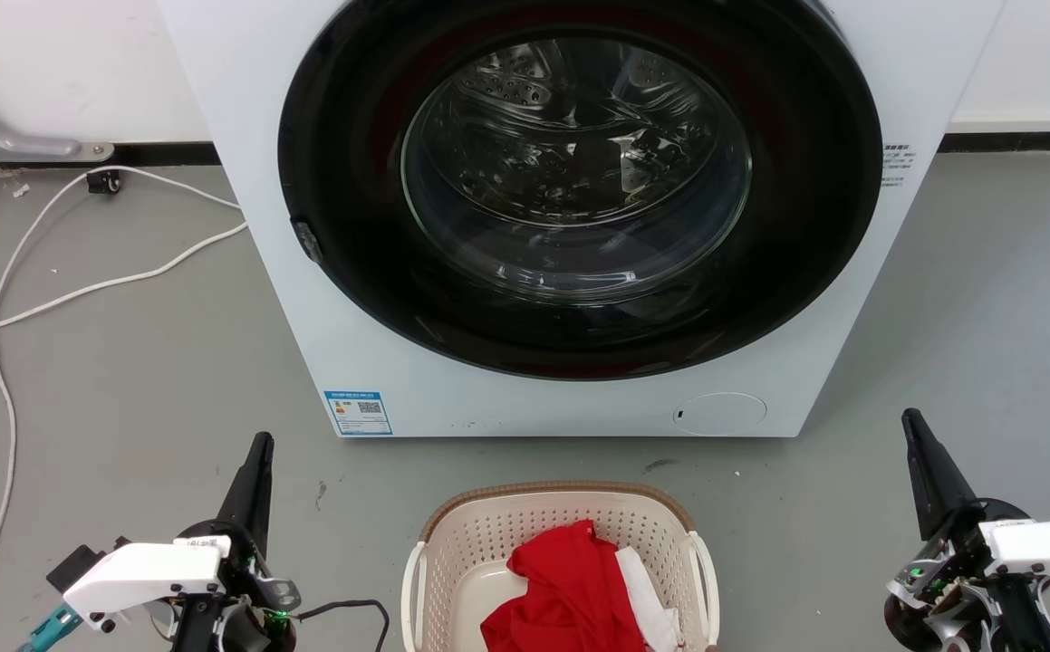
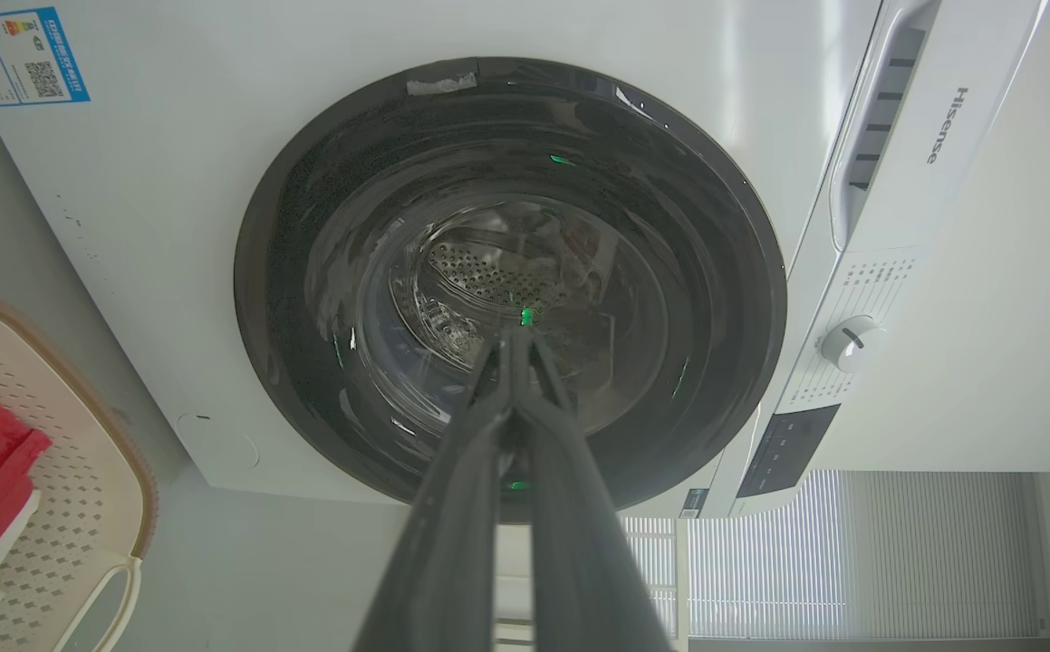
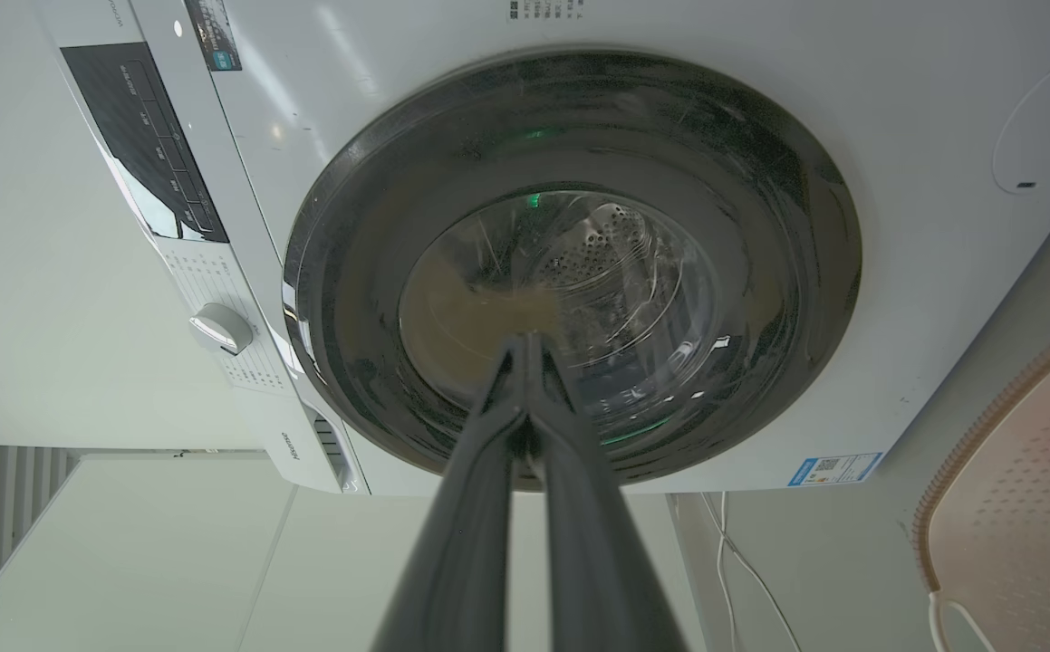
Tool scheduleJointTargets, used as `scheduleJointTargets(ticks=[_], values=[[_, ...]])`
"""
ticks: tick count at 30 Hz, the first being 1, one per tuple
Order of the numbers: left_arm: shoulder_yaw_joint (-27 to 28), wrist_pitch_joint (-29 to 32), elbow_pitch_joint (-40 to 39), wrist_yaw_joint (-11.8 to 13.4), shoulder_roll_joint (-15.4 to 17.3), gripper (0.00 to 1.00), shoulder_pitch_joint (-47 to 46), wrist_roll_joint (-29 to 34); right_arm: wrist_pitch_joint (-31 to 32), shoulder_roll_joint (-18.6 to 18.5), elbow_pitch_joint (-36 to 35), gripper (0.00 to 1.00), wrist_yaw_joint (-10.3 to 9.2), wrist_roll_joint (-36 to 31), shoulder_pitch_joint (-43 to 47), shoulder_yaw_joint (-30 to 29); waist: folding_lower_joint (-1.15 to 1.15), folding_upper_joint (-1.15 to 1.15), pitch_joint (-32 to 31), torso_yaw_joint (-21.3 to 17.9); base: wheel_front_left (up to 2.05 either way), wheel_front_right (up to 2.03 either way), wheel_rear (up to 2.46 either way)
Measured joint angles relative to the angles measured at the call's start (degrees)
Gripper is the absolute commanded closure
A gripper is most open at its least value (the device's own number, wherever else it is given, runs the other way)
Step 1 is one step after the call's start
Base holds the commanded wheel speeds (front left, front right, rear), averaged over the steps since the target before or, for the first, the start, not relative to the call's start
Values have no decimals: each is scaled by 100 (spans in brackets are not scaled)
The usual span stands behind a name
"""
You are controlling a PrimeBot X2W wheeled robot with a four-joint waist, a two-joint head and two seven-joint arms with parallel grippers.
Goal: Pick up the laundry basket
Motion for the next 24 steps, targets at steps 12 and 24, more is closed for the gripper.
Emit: scheduleJointTargets(ticks=[12, 24], values=[[7, 2, 1, 0, -4, 100, -1, 1, 0, 2, 0, 100, 0, 0, 0, -3, 0, 0, 0, 0, 0, 0, 0], [-8, 18, 168, 7, -46, 0, 145, 0, -3, 19, 160, 0, 0, 0, 148, 8, 0, 0, 0, 0, 0, 0, 0]])
